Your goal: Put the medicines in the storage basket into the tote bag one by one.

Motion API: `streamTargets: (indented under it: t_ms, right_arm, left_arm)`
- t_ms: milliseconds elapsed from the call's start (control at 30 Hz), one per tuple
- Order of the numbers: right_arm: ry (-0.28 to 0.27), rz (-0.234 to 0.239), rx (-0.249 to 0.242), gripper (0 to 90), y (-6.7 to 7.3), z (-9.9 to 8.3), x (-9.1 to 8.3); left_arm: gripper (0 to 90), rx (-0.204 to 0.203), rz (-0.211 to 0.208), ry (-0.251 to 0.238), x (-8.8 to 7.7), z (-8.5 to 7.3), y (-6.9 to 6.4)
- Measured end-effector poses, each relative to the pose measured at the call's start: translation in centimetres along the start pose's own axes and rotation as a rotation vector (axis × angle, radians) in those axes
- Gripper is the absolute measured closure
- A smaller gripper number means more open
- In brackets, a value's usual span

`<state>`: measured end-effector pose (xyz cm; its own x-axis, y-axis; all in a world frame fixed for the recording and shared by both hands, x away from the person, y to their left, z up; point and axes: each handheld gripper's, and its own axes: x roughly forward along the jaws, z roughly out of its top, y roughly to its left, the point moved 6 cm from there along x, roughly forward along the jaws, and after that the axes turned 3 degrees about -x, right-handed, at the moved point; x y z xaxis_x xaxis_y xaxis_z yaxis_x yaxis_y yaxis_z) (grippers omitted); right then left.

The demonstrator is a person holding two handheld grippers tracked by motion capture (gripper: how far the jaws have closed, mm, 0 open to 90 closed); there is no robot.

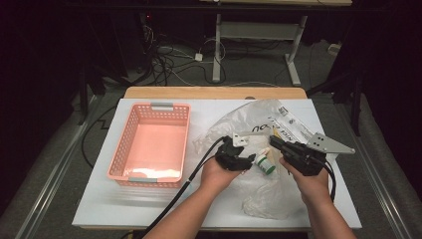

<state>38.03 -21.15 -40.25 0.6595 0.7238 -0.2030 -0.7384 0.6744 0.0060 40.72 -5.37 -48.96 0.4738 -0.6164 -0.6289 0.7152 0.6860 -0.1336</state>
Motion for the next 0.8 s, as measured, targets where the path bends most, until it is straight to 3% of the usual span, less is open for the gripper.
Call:
streamTargets:
  t_ms: [233, 367, 533, 667, 733, 800]
  right_arm:
    - [0.003, -0.004, 0.0, 90.0, 0.1, 0.0, 0.0]
    - [0.007, -0.003, -0.003, 90.0, 0.1, -0.1, 0.1]
    - [0.016, 0.0, -0.008, 90.0, 0.3, -0.3, 0.2]
    - [0.017, -0.003, -0.004, 90.0, 0.3, -0.4, 0.4]
    - [0.021, -0.002, -0.004, 90.0, 0.2, -0.4, 0.4]
    - [0.02, -0.002, -0.002, 90.0, 0.1, -0.5, 0.5]
  left_arm:
    - [34.3, 0.022, -0.014, 0.02, -4.0, -3.6, -0.2]
    - [29.9, 0.035, 0.009, 0.079, -5.0, -6.3, 0.1]
    - [22.5, -0.016, 0.014, 0.104, -4.7, -7.6, 0.7]
    - [13.6, -0.075, 0.062, 0.133, -3.2, -7.7, 1.4]
    - [12.4, -0.081, 0.06, 0.14, -2.8, -7.5, 1.4]
    - [14.9, -0.047, 0.086, 0.157, -2.5, -7.5, 1.2]
